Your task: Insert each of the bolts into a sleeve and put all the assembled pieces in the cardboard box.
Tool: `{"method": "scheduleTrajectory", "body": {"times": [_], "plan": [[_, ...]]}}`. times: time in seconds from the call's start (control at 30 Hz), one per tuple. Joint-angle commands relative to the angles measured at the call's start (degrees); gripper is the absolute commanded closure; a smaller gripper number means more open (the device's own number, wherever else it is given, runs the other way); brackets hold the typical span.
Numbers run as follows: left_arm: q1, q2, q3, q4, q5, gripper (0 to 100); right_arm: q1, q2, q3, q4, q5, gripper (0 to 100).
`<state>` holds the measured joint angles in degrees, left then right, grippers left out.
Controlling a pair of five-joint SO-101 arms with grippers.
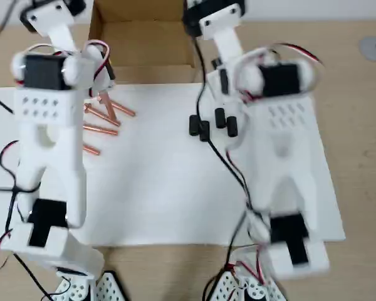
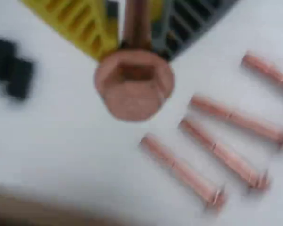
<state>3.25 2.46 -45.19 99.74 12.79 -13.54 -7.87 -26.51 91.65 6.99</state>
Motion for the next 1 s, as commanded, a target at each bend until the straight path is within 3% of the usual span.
{"method": "scheduleTrajectory", "body": {"times": [0.0,0.2,0.37,0.6,0.77,0.97], "plan": [[0.88,-10.15,-6.33,0.70,-2.99,100,-0.75,-13.67,5.14,0.09,-0.26,98.7],[3.08,-26.07,-0.26,0.70,-7.38,100,-0.84,-35.91,20.18,-4.40,-0.70,98.7],[5.54,-38.99,9.49,0.70,-9.85,100,-8.75,-53.14,38.11,-12.22,-0.26,98.7],[5.89,-55.08,30.77,-1.32,-10.99,100,-17.45,-73.36,74.51,-31.47,-0.26,98.7],[5.01,-70.20,53.19,-17.23,-10.81,100,-26.86,-89.19,98.77,-54.33,-0.26,98.7],[-3.96,-95.87,90.37,-45.19,-9.05,100,-35.65,-104.40,120.40,-73.14,-0.35,98.7]]}}
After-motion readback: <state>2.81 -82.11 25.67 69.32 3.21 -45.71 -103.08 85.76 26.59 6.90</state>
